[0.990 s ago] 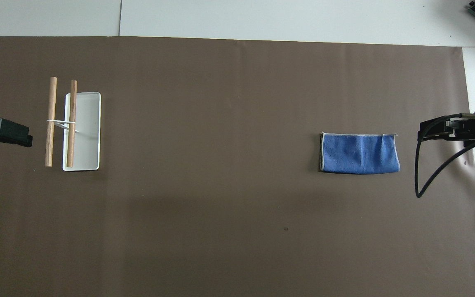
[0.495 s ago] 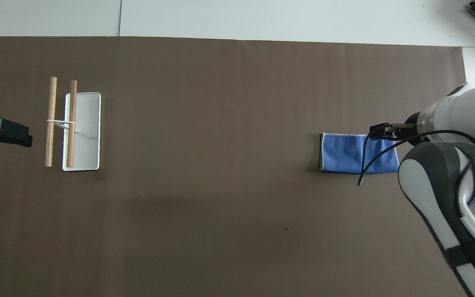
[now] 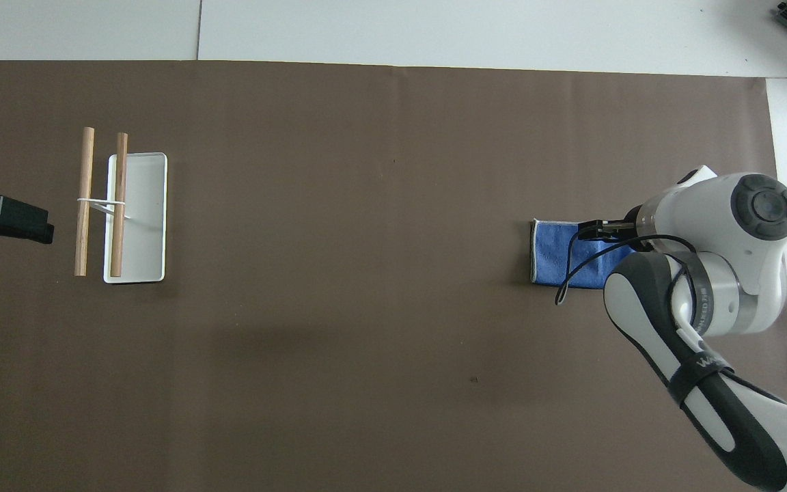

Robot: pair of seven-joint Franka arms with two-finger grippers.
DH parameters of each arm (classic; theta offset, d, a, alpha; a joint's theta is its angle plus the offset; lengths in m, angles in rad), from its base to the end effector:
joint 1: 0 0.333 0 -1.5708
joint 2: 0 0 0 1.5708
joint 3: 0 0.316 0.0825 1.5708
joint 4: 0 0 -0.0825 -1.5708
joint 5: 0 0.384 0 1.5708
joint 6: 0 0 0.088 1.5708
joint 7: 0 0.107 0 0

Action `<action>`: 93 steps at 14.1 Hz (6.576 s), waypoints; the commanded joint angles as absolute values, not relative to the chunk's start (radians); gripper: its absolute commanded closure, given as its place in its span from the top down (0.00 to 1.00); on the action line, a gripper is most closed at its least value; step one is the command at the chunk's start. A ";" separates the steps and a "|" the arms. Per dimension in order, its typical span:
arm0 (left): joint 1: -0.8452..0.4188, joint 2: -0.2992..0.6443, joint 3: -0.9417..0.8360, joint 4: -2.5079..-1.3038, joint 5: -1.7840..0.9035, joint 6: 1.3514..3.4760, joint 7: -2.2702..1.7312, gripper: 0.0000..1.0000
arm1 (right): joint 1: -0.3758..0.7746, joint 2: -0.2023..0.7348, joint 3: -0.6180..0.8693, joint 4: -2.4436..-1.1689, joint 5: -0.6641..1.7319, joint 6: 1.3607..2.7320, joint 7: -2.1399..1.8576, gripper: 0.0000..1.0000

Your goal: Right arm passes towel to left arm to hang

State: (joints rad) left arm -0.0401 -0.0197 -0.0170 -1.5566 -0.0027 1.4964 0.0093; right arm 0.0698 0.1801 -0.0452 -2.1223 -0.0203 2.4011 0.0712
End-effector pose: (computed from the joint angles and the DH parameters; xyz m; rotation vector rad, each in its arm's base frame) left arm 0.5399 -0.0313 0.6356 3.1378 -0.1044 -0.0637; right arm 0.5766 0.0145 0.3363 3.1196 -0.0486 0.1558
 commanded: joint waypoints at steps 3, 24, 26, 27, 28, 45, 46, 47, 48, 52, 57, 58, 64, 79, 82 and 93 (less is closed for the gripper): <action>-0.032 -0.028 -0.020 -1.565 -0.003 1.496 0.018 1.00 | 0.058 0.247 -0.032 -2.161 -0.015 2.532 0.025 1.00; -0.032 -0.028 -0.020 -1.565 -0.005 1.496 0.020 1.00 | 0.061 0.186 0.066 -2.010 0.289 2.349 -0.014 0.00; -0.032 -0.028 -0.020 -1.565 -0.003 1.496 0.018 1.00 | 0.061 0.178 0.072 -1.947 0.418 2.271 -0.014 0.00; -0.034 -0.028 -0.021 -1.563 -0.005 1.493 0.018 1.00 | 0.061 0.176 0.074 -1.919 0.484 2.243 -0.014 0.00; -0.046 -0.028 -0.021 -1.563 -0.003 1.493 0.020 1.00 | 0.063 0.176 0.077 -1.898 0.539 2.220 -0.015 0.00; -0.219 -0.141 -0.035 -1.959 -0.365 2.058 -0.602 1.00 | 0.159 0.155 0.225 -1.873 1.557 2.270 -0.011 0.00; -0.236 -0.141 -0.035 -1.979 -0.402 2.115 -0.664 1.00 | 0.181 0.153 0.225 -1.876 1.590 2.285 -0.011 0.00; -0.261 -0.141 -0.035 -1.991 -0.428 2.164 -0.720 1.00 | 0.189 0.152 0.225 -1.875 1.612 2.301 -0.011 0.00; -0.274 -0.141 -0.035 -2.003 -0.448 2.204 -0.771 1.00 | 0.193 0.153 0.225 -1.875 1.617 2.310 -0.011 0.00; -0.374 -0.149 -0.035 -2.084 -0.575 2.437 -0.946 1.00 | 0.196 0.152 0.225 -1.879 1.614 2.324 -0.015 0.00; -0.506 -0.137 -0.035 -2.143 -0.620 2.681 -1.224 1.00 | 0.213 0.153 0.225 -1.878 1.612 2.350 -0.015 0.00; -0.523 -0.133 -0.035 -2.152 -0.621 2.719 -1.256 1.00 | 0.213 0.153 0.225 -1.878 1.612 2.352 -0.015 0.00; -0.540 -0.118 -0.034 -2.164 -0.621 2.842 -1.287 1.00 | 0.215 0.153 0.225 -1.878 1.612 2.364 -0.015 0.00; -0.515 -0.109 -0.029 -2.163 -0.621 2.864 -1.285 0.02 | 0.242 0.158 0.224 -1.879 1.563 2.480 -0.017 1.00; -0.491 -0.109 -0.028 -2.163 -0.621 2.864 -1.282 0.00 | 0.275 0.179 0.222 -1.879 1.392 2.609 -0.012 1.00; -0.189 -0.029 -0.031 -2.169 -0.620 2.948 -1.272 0.00 | 0.089 0.195 0.212 -1.905 0.429 2.564 0.057 1.00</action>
State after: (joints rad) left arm -0.2267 -0.0533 -0.0154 -2.1569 -0.6042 2.8969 -1.2835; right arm 0.1238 0.2001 0.2040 -1.9041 0.5683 2.6066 0.0247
